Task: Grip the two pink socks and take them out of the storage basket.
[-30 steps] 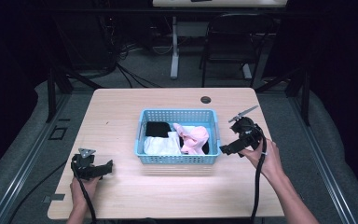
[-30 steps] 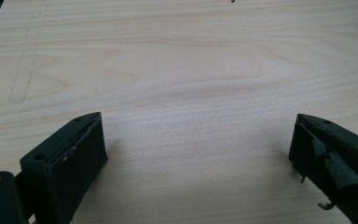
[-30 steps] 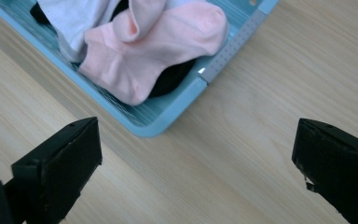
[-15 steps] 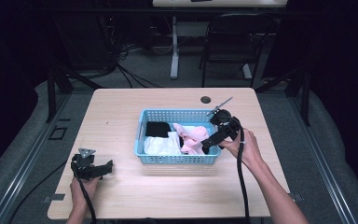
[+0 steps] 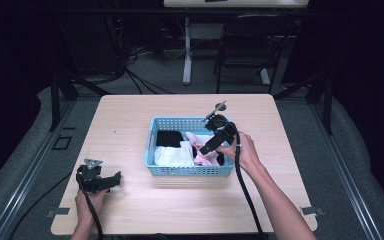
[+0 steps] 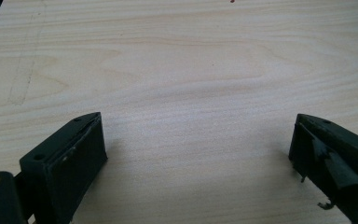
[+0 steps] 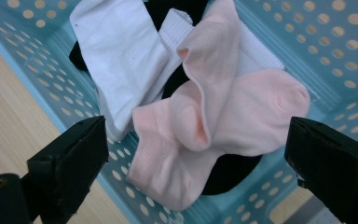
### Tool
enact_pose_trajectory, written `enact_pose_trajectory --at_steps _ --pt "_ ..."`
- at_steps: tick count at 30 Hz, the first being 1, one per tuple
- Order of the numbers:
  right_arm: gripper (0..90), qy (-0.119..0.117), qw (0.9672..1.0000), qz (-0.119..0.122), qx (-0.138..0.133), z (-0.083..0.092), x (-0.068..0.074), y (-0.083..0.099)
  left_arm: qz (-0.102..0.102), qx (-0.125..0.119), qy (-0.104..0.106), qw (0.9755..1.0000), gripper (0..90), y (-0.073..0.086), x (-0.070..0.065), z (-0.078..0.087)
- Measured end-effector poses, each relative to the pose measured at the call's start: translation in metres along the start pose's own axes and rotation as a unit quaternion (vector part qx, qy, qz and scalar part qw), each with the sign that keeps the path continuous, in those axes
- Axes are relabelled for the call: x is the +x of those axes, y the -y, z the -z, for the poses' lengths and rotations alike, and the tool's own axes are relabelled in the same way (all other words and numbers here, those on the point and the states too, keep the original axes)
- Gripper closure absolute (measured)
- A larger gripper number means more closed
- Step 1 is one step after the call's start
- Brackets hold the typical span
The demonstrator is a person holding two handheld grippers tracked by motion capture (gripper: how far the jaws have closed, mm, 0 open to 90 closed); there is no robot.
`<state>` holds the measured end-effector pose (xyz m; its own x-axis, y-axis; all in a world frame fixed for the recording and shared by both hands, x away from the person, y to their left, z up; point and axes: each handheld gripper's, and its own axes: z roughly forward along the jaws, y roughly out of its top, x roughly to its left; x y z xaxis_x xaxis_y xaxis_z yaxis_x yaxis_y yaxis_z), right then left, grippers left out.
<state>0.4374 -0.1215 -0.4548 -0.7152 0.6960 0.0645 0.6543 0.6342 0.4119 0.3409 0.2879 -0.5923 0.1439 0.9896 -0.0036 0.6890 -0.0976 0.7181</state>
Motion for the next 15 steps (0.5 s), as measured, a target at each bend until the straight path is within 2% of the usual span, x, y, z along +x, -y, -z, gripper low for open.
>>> enact_pose_trajectory --at_steps 1,10,15 --pt "6.1 -0.002 1.0000 -0.005 -0.005 -0.005 0.002 -0.002 0.000 0.000 0.000 1.0000 3.8 0.000 0.000 0.000" --pt "15.4 0.001 0.9998 0.002 0.019 -0.024 0.004 -0.016 0.000 0.000 0.000 1.0000 3.8 0.000 0.000 0.000" --pt "27.8 0.001 0.9997 0.000 0.026 -0.031 0.002 -0.020 0.000 0.000 0.000 1.0000 3.8 0.000 0.000 0.000"
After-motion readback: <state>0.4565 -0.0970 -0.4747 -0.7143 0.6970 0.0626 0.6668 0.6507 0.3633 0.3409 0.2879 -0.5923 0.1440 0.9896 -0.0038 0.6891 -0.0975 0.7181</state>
